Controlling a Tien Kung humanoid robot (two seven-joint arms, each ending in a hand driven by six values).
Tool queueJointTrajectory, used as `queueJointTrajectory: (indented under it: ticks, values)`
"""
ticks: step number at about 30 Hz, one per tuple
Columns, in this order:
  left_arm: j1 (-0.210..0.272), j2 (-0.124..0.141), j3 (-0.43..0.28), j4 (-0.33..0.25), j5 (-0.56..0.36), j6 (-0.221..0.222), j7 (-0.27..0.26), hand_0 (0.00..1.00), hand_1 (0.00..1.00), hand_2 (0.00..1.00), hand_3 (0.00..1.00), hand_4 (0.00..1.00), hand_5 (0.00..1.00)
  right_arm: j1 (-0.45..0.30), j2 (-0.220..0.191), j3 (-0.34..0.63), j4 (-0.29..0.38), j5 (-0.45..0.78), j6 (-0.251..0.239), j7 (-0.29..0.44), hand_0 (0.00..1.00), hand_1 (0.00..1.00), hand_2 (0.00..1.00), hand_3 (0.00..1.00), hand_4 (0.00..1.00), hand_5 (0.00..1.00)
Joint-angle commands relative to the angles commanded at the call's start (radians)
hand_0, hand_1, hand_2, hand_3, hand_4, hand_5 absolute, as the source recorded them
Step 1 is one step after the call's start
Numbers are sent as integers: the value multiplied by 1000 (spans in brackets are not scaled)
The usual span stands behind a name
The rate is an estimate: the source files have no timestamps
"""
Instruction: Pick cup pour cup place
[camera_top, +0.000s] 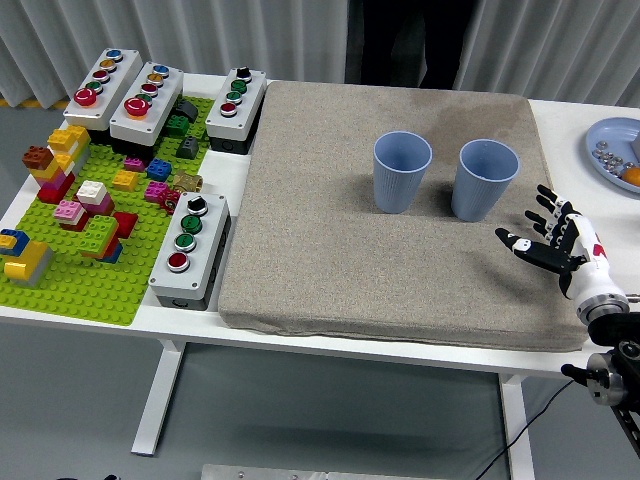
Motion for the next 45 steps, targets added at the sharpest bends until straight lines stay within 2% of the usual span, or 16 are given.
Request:
queueJointTrajectory:
  ticks: [11, 12, 21, 45]
  values:
    - [5, 2, 9, 0, -6, 0, 1, 762, 775, 827, 717, 502, 998, 25, 11, 1, -30, 6, 1, 4, 933, 853, 952, 912, 880, 240]
    - [4, 2, 11, 0, -7, 0, 0, 762, 775, 827, 717, 503, 998, 29, 11, 1, -32, 8, 1, 5, 932, 852, 945, 910, 879, 272]
    - [3, 3, 15, 0, -5, -1, 0, 763, 776, 827, 717, 503, 998, 64, 18, -8, -52, 10, -2, 5, 933, 850, 943, 905, 887, 274]
    - [-10, 1, 29, 0, -21, 0, -5, 763, 777, 827, 717, 505, 998, 95, 38, -31, -90, 19, 4, 4, 932, 855, 948, 914, 874, 246]
